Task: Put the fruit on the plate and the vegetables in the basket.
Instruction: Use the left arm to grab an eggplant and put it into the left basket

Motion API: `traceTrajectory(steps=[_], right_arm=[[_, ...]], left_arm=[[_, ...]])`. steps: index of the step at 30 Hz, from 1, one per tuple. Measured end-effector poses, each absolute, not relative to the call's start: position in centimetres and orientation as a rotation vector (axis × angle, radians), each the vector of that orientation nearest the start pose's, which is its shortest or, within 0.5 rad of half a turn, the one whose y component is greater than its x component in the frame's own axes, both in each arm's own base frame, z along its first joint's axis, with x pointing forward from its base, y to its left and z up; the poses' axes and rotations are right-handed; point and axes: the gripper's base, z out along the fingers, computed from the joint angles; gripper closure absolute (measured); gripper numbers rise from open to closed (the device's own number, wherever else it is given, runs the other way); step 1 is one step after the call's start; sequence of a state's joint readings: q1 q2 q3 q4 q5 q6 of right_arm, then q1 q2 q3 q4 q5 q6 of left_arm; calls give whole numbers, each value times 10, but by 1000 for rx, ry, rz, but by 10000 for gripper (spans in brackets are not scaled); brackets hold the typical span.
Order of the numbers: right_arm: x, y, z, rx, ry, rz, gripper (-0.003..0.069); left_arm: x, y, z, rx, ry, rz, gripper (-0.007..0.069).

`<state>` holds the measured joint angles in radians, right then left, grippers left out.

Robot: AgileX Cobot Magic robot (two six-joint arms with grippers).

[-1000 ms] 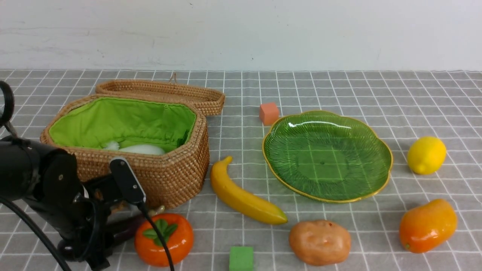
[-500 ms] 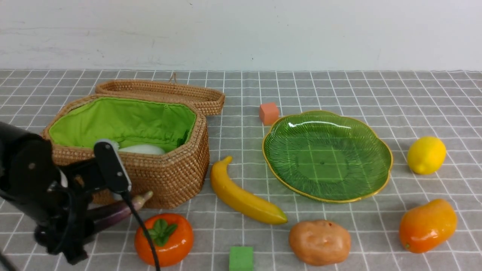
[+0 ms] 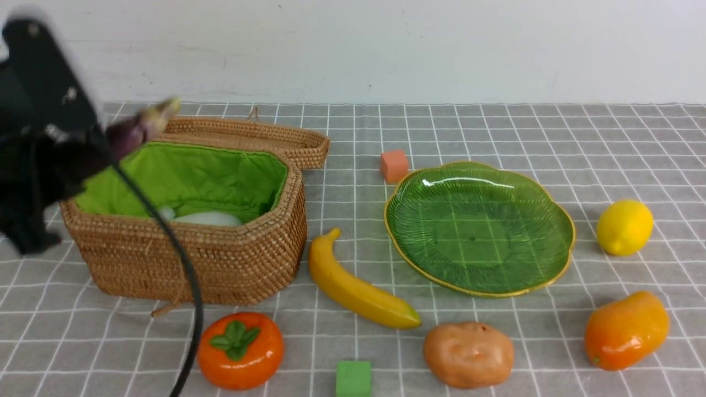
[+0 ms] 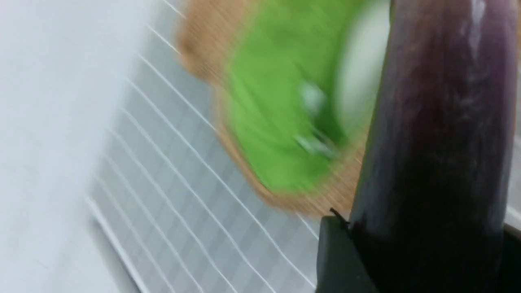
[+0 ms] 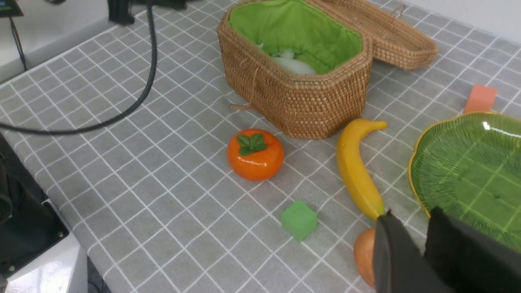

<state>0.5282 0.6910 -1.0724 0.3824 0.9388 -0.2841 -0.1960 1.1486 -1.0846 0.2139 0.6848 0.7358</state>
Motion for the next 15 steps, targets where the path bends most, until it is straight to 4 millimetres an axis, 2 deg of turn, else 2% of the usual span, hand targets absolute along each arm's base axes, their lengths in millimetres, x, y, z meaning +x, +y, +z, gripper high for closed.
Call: traceTrajectory(steps=[3, 6, 9, 10, 11, 12, 14, 15], right_arm=[[71, 75, 430, -765, 1882, 637, 522], [70, 76, 431, -761, 1880, 671, 522], [69, 78, 431, -757, 1879, 703, 522], [69, 78, 431, -756, 1880, 705, 522], [68, 78, 431, -755, 1881, 710, 522], [68, 78, 431, -751, 1887, 717, 522], [68, 78, 431, -746, 1892, 722, 520], [68, 78, 431, -745, 1893, 723, 519]], left_arm=[[277, -45, 360, 1118, 1917, 528, 249], [307, -52, 334, 1157, 1915, 525, 249], [329, -56, 307, 1219, 1921, 540, 224], [331, -56, 305, 1225, 1916, 545, 214], [335, -57, 299, 1245, 1917, 553, 185], [340, -57, 291, 1279, 1921, 568, 112], [342, -57, 287, 1304, 1924, 583, 8], [342, -56, 286, 1308, 1928, 585, -13]])
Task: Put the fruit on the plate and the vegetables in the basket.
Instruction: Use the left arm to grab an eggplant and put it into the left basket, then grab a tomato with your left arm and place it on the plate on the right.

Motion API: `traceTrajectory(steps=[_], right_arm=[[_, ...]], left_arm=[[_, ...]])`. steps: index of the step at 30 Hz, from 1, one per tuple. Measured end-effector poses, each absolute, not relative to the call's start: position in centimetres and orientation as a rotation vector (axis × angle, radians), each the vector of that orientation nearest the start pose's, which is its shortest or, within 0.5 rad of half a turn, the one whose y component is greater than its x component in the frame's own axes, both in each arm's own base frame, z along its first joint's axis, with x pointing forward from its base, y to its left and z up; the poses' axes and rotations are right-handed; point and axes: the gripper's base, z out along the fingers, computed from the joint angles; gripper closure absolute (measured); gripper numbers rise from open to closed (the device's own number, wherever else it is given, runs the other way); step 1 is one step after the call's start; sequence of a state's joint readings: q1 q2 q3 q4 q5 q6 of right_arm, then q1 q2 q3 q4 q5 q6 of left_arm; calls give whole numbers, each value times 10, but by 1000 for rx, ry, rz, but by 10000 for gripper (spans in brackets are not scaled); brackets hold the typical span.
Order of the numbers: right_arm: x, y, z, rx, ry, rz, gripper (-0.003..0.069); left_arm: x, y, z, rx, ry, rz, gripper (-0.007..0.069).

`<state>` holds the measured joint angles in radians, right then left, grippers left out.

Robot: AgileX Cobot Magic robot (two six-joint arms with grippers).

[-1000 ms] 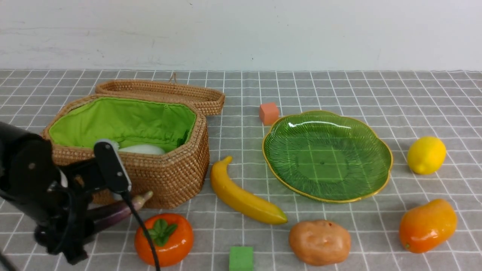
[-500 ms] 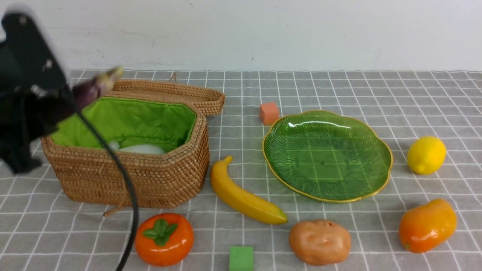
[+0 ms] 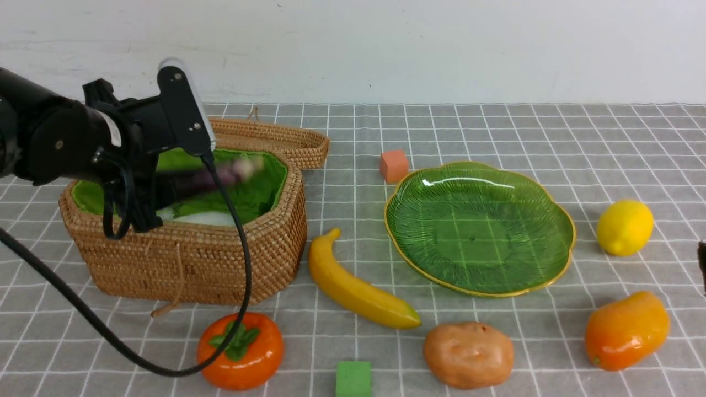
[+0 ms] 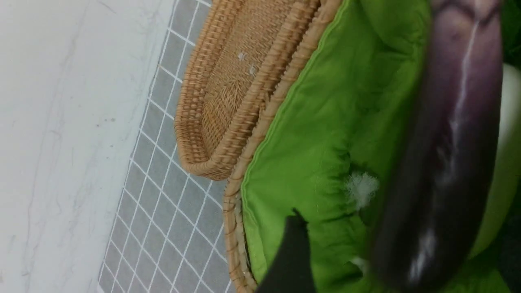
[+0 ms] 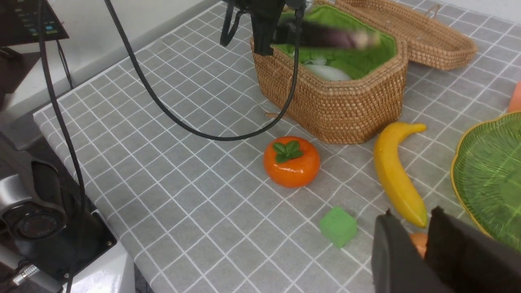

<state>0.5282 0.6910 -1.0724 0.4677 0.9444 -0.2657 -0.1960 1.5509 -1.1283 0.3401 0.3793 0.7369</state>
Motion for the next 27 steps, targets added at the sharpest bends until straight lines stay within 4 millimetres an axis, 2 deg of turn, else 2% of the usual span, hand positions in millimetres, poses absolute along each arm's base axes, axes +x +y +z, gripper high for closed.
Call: traceTrajectory(steps=[5, 6, 8, 11, 12, 13, 14, 15, 17, 18, 19, 20, 22, 23, 25, 27], right_arm=[[68, 78, 431, -741, 1895, 724, 519], [68, 78, 431, -742, 1896, 717, 519], [68, 78, 430, -744, 1897, 711, 519], [68, 76, 428, -761, 1919, 679, 517], [68, 75, 426, -771, 1932, 664, 517], [68, 75, 426, -771, 1932, 664, 517], [67, 74, 424, -788, 1953, 646, 517], [67, 73, 423, -800, 1967, 637, 517], [65, 72, 421, -815, 1985, 624, 517], [61, 70, 419, -833, 2003, 608, 517], [58, 67, 419, -841, 2010, 600, 517], [57, 67, 418, -842, 2012, 597, 517], [47, 59, 418, -824, 2026, 583, 517], [46, 58, 418, -822, 2027, 582, 517], [38, 52, 418, -794, 2032, 574, 517], [33, 48, 418, -771, 2035, 568, 517]], left_arm=[[333, -54, 296, 1266, 1962, 567, -30], [325, -54, 304, 1137, 2026, 479, 0], [318, -55, 311, 1029, 2069, 402, 32], [291, -59, 336, 672, 2176, 119, 236], [280, -63, 341, 615, 2212, 42, 321], [277, -64, 344, 610, 2211, 32, 356], [263, -73, 347, 619, 2244, -26, 464], [252, -82, 344, 657, 2274, -61, 559], [237, -96, 338, 729, 2294, -102, 618], [222, -110, 326, 795, 2334, -135, 638], [211, -122, 313, 841, 2364, -152, 638], [208, -127, 311, 862, 2365, -157, 638], [191, -146, 281, 916, 2424, -92, 638], [190, -148, 280, 929, 2422, -95, 638], [183, -163, 260, 988, 2401, 36, 626], [185, -173, 252, 1009, 2345, 129, 576]])
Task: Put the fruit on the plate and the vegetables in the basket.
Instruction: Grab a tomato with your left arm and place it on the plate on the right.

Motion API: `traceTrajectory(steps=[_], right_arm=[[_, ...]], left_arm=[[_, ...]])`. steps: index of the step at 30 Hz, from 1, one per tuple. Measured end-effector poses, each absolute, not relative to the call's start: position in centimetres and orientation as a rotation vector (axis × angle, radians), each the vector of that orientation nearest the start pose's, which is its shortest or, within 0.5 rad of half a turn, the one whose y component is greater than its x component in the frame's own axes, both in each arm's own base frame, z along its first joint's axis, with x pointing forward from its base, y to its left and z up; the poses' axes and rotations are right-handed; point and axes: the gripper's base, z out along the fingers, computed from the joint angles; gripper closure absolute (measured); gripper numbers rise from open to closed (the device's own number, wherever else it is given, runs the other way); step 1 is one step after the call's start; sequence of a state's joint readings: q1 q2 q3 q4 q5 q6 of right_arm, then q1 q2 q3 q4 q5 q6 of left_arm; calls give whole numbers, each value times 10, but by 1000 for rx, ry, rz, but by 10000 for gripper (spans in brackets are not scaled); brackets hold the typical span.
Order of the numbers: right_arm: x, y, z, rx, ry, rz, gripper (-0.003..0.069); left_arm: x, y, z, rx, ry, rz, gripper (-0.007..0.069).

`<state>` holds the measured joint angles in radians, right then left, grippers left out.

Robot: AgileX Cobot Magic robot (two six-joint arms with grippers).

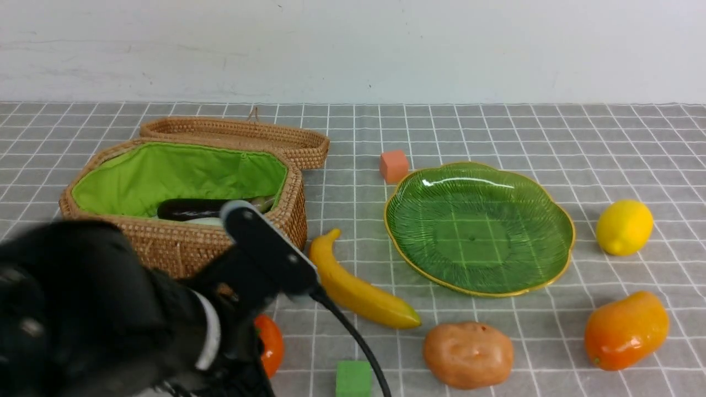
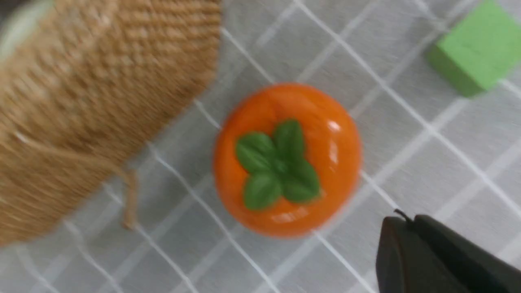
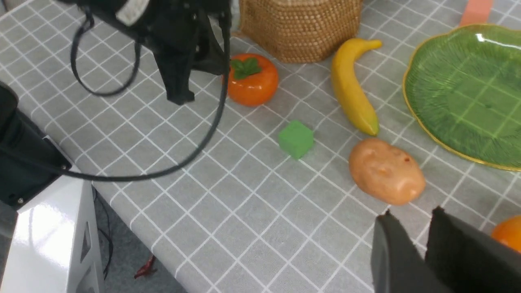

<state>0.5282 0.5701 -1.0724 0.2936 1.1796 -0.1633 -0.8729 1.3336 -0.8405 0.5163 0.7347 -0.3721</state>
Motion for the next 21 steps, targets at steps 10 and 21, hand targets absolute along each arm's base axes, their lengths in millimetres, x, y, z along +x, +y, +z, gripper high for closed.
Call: traceTrajectory(steps=[10, 21], right_arm=[[31, 46, 413, -752, 2062, 580, 517], [37, 54, 393, -749, 2123, 645, 517]], left_arm=[[206, -192, 201, 882, 2447, 273, 39], [221, -198, 166, 969, 2434, 421, 22]])
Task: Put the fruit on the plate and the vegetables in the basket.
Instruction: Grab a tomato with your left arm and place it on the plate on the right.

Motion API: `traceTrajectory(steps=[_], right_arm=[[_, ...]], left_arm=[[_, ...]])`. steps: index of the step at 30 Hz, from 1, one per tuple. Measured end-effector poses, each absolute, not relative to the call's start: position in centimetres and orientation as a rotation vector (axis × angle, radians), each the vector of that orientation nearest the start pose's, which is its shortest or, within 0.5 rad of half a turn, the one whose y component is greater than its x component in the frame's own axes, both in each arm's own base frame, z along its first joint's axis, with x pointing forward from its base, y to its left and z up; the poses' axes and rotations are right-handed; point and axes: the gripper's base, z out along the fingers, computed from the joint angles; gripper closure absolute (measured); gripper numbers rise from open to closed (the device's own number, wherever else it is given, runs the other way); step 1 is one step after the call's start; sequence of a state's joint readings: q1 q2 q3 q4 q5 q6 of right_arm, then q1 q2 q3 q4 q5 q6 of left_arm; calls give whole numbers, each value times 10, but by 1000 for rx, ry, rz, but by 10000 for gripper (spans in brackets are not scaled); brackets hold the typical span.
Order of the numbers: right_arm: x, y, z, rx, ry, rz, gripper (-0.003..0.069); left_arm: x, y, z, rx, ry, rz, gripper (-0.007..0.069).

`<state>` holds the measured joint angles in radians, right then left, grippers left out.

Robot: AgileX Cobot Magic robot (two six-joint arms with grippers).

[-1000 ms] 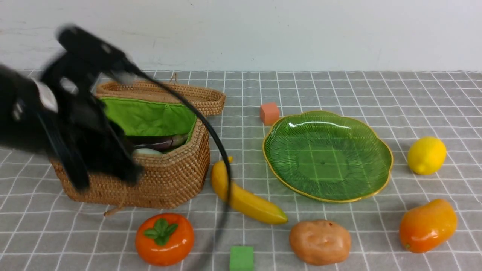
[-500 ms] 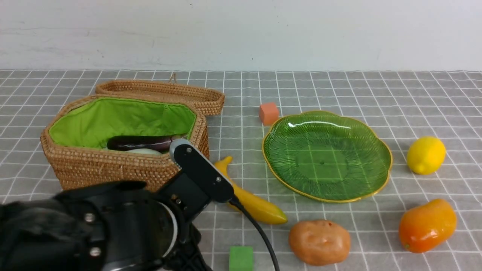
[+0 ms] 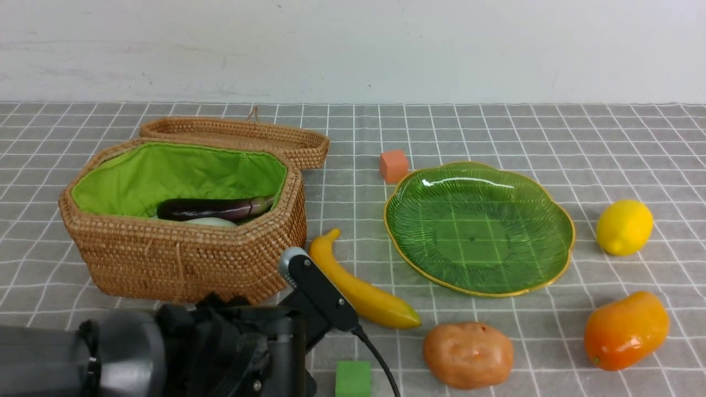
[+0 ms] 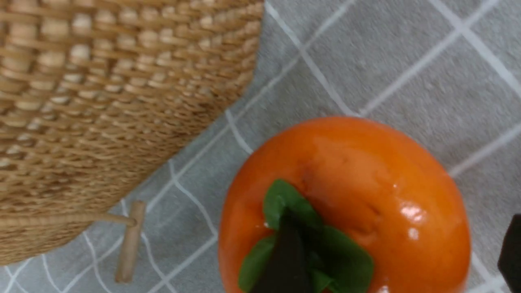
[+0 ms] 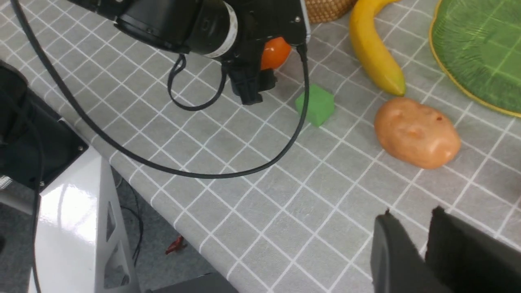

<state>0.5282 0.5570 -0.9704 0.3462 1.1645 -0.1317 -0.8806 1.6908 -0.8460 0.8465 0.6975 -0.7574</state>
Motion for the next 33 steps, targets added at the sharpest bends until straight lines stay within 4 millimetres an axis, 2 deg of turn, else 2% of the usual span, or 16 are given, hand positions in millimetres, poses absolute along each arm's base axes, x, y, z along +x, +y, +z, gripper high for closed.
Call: traceTrajectory(steps=[7, 12, 17, 25, 33], right_arm=[[37, 55, 394, -743, 2113, 661, 517], [37, 56, 394, -742, 2112, 669, 517], [37, 56, 394, -742, 2112, 670, 517], [37, 56, 394, -742, 2112, 670, 517], [37, 56, 394, -742, 2112, 670, 516]], left_arm=[[225, -198, 169, 909, 2398, 441, 92], [226, -198, 169, 914, 2383, 448, 100], [226, -198, 170, 896, 2386, 442, 88], [226, -198, 170, 893, 2387, 442, 18], [226, -198, 167, 899, 2392, 449, 43]])
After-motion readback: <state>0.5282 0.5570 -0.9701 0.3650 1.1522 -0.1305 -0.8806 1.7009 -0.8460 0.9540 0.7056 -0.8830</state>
